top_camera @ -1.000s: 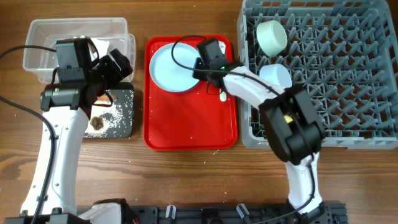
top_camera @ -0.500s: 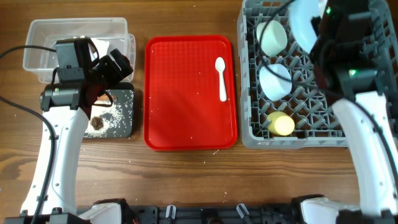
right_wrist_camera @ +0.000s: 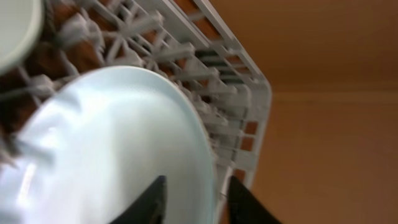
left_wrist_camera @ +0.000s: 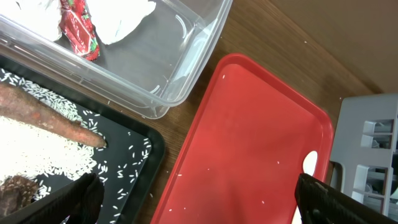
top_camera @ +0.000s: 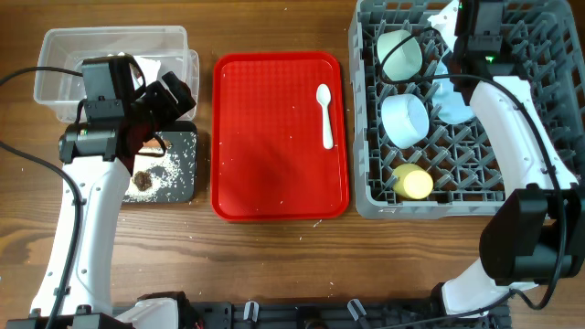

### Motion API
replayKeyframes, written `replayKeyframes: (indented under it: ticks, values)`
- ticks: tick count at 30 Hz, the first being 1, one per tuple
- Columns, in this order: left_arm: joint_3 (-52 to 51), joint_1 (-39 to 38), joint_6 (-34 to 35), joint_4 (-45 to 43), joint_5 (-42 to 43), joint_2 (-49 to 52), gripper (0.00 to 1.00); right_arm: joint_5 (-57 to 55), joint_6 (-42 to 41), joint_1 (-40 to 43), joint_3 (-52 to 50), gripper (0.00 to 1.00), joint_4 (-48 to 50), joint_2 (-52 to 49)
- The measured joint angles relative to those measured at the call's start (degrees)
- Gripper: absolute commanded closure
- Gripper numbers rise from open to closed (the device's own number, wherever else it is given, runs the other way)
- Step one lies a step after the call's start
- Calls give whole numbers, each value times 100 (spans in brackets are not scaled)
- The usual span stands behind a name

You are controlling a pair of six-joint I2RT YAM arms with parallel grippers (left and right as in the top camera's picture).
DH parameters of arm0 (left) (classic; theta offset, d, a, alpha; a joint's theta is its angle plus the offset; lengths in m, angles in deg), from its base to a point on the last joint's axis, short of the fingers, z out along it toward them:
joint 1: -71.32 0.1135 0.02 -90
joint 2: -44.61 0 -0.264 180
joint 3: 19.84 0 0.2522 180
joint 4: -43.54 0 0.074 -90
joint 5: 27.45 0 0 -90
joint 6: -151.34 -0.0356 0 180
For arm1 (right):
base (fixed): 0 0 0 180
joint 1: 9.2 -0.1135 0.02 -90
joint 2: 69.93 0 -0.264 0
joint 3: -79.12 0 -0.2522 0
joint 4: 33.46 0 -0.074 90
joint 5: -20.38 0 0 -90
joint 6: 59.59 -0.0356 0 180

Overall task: Sort waste into correct bins and load items into the dishwasher rack
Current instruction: 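Lift the plate and stand it upright in the rack's back right, then reach the right gripper to the white spoon and grasp it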

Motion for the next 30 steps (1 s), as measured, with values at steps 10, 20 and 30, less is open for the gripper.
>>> replayKeyframes:
  ticks: [10, 20, 30]
  values:
    - [0, 0, 0, 0, 0, 0, 0, 1401, -1840, 0, 2, 0, -643, 726]
    - [0, 0, 0, 0, 0, 0, 0, 5259, -5458, -616, 76, 5, -184, 1314]
    - [0, 0, 0, 0, 0, 0, 0, 2660, -7117, -2809, -22, 26, 0, -647]
